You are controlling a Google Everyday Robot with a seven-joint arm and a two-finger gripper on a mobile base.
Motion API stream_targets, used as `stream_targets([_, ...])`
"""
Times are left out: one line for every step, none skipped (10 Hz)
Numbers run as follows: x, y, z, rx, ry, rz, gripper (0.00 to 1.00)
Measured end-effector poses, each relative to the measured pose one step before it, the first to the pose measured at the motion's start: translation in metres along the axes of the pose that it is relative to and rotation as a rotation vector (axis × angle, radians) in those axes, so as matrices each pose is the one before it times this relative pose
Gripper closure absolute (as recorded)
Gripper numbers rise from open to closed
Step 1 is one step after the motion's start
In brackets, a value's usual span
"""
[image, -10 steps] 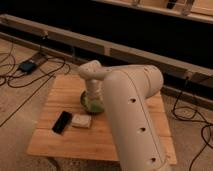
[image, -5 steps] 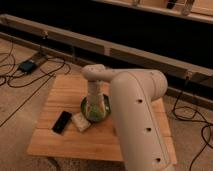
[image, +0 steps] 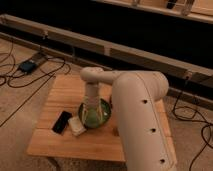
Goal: Push the ceramic bowl across the table
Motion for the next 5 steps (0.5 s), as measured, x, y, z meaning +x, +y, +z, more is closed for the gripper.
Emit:
stream_targets([0.00381,0.00597,-0.00524,-0.01286,-0.00930,-0.02436,0.35])
stream_targets([0.00234,0.00744,-0.00859,-0.01904,-0.01922,-0.02566,0.35])
stream_targets([0.00137,0.01061,-0.01438,-0.02843,-0.03366,-0.03471,0.35])
stream_targets([0.00051,0.01545,-0.02263,-0.03804,-0.05365,-0.04331,0.35])
stream_targets([-0.00013,0.00877,-0.01126,-0.01764,-0.02650,-0.01994,0.35])
